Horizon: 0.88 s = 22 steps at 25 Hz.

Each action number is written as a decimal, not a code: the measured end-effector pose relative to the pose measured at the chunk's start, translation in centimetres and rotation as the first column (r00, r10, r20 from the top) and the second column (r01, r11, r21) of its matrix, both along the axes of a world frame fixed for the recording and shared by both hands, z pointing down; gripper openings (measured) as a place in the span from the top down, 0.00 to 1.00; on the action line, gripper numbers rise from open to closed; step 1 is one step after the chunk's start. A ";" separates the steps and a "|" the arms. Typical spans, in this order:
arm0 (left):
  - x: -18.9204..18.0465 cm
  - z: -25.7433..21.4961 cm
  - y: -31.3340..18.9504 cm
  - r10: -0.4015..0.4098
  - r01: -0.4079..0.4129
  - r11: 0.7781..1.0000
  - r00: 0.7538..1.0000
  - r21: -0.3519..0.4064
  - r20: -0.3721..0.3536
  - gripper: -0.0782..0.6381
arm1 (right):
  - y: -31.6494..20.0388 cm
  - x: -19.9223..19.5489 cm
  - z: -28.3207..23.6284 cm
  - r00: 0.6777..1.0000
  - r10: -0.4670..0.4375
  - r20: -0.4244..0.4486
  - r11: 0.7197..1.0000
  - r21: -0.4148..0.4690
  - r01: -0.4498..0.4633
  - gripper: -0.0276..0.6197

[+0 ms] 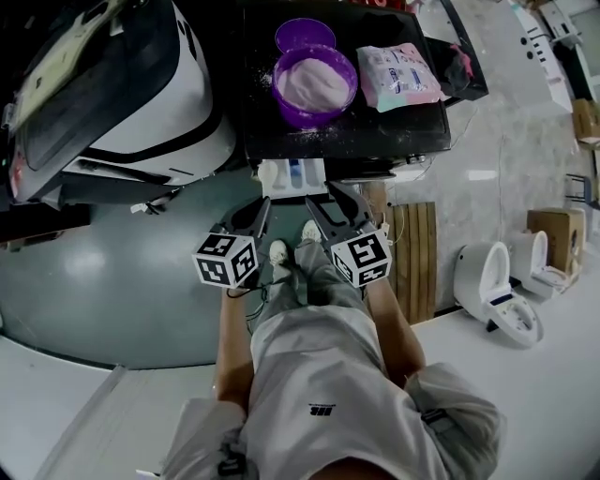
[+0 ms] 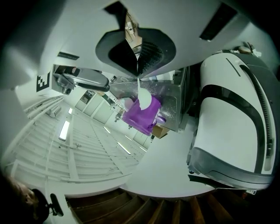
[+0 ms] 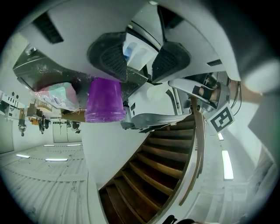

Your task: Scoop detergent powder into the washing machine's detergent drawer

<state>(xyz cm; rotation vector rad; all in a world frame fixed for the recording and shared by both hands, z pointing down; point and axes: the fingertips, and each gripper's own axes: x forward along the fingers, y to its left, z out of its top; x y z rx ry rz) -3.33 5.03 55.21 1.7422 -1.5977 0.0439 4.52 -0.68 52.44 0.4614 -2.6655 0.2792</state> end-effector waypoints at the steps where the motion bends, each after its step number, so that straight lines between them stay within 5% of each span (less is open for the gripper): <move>1: 0.0 0.4 0.1 0.001 -0.001 1.000 1.000 -0.007 -0.001 0.87 | 0.1 0.0 0.4 1.000 0.002 -0.004 1.000 -0.005 -0.002 0.68; 13: 0.3 5.2 0.3 0.007 -0.007 0.997 1.000 -0.082 -0.003 0.87 | 0.1 -0.4 5.6 0.999 0.010 -0.039 0.998 -0.055 -0.012 0.68; 22: 0.3 7.9 0.1 0.031 -0.015 0.986 0.995 -0.165 0.090 0.87 | 0.4 -0.4 8.5 0.998 -0.003 -0.066 0.995 -0.099 -0.004 0.68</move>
